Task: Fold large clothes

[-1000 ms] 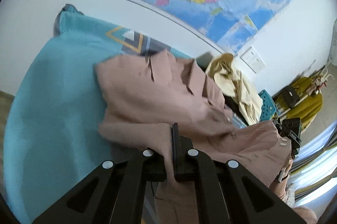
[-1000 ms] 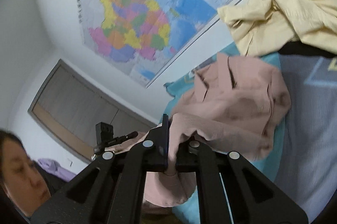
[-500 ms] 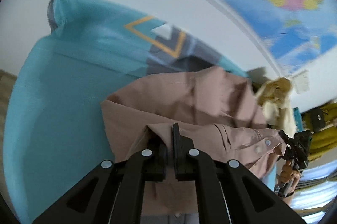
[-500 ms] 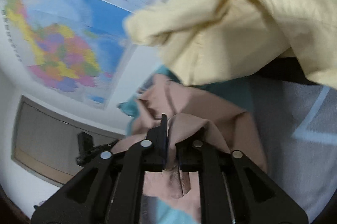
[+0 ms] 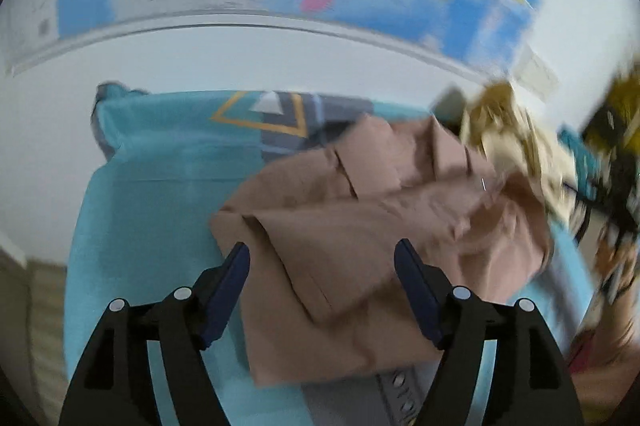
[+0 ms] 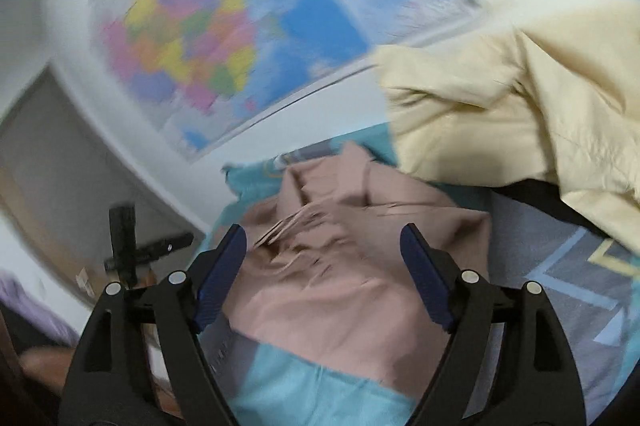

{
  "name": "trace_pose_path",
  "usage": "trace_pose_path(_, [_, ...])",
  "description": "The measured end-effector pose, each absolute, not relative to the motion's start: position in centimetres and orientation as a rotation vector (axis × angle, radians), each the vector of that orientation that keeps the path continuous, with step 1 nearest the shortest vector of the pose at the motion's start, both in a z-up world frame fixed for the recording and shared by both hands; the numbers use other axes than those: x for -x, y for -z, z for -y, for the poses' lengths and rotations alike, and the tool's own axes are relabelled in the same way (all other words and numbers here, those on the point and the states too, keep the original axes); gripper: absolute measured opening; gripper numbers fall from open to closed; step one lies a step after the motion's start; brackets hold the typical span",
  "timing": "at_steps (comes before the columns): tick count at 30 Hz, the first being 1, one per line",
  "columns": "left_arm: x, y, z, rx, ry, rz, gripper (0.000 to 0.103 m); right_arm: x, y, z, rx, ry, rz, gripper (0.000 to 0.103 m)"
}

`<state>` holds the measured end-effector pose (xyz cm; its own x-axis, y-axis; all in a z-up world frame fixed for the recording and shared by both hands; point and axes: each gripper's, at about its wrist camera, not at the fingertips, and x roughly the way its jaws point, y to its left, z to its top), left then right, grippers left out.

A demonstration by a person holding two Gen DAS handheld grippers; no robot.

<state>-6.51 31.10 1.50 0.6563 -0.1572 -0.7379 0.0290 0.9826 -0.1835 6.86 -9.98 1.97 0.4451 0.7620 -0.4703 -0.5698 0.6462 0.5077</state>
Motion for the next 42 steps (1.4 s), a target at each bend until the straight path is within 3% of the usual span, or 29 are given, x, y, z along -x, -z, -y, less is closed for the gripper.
trace_pose_path(7, [2.8, 2.9, -27.9, 0.036, 0.033, -0.99, 0.07, -4.3, 1.4, 0.4, 0.176, -0.79, -0.683, 0.073])
trace_pose_path(10, [1.0, 4.0, -27.6, 0.026, 0.012, -1.042, 0.039, -5.7, 3.8, -2.4, 0.364, -0.704, -0.672, 0.066])
trace_pose_path(11, [0.4, 4.0, -27.7, 0.03, 0.003, -1.052, 0.028, -6.4, 4.6, -3.3, 0.425, -0.679, -0.677, 0.06])
trace_pose_path(13, [-0.5, 3.7, -28.5, 0.082, 0.008, -1.057, 0.02, -7.7, 5.5, -4.0, 0.474, -0.661, -0.703, 0.046])
trace_pose_path(15, [-1.4, 3.1, -29.5, 0.141, 0.006, -1.055, 0.018, -9.0, 5.3, -4.1, 0.476, -0.643, -0.721, 0.009])
trace_pose_path(16, [-1.7, 2.9, -29.8, 0.162, 0.002, -1.052, 0.018, -9.9, 4.7, -3.9, 0.439, -0.657, -0.738, 0.003])
trace_pose_path(19, [-2.6, 1.6, -31.2, 0.253, 0.016, -1.03, 0.027, -11.8, 1.5, -2.8, 0.289, -0.705, -0.714, 0.003])
trace_pose_path(21, [-2.6, 0.3, -31.8, 0.288, 0.035, -0.982, 0.053, -13.4, 0.0, -2.3, 0.214, -0.703, -0.724, 0.003])
trace_pose_path(23, [-2.2, -0.9, -32.0, 0.293, 0.057, -0.914, 0.064, -15.1, -0.3, -2.4, 0.161, -0.702, -0.753, 0.003])
trace_pose_path(27, [-1.7, -1.3, -30.5, 0.195, 0.033, -0.885, 0.076, -18.2, 2.0, -4.2, 0.172, -0.631, -0.85, 0.003])
trace_pose_path(31, [-1.8, 1.0, -27.6, -0.037, -0.015, -0.929, 0.081, -19.2, 3.7, -4.9, 0.15, -0.611, -0.909, 0.011])
trace_pose_path(33, [-2.1, 2.2, -27.2, -0.092, -0.054, -0.962, 0.081, -18.5, 2.8, -4.4, 0.126, -0.632, -0.876, 0.031])
trace_pose_path(34, [-2.4, 2.8, -27.3, -0.107, -0.077, -0.975, 0.081, -17.8, 2.1, -3.9, 0.114, -0.641, -0.85, 0.049])
trace_pose_path(35, [-2.6, 3.1, -27.8, -0.102, -0.097, -0.983, 0.08, -16.9, 1.1, -3.2, 0.101, -0.654, -0.814, 0.058])
trace_pose_path(37, [-2.4, 3.3, -29.6, -0.036, -0.113, -0.999, 0.078, -14.5, -1.1, -1.0, 0.071, -0.702, -0.745, 0.061])
trace_pose_path(40, [-1.1, 2.6, -32.0, 0.084, -0.092, -0.971, 0.079, -10.6, -2.5, 3.1, 0.049, -0.698, -0.673, 0.082])
trace_pose_path(42, [0.3, 2.5, -33.0, 0.124, -0.103, -0.965, 0.083, -8.5, -1.5, 5.9, 0.037, -0.688, -0.696, 0.082])
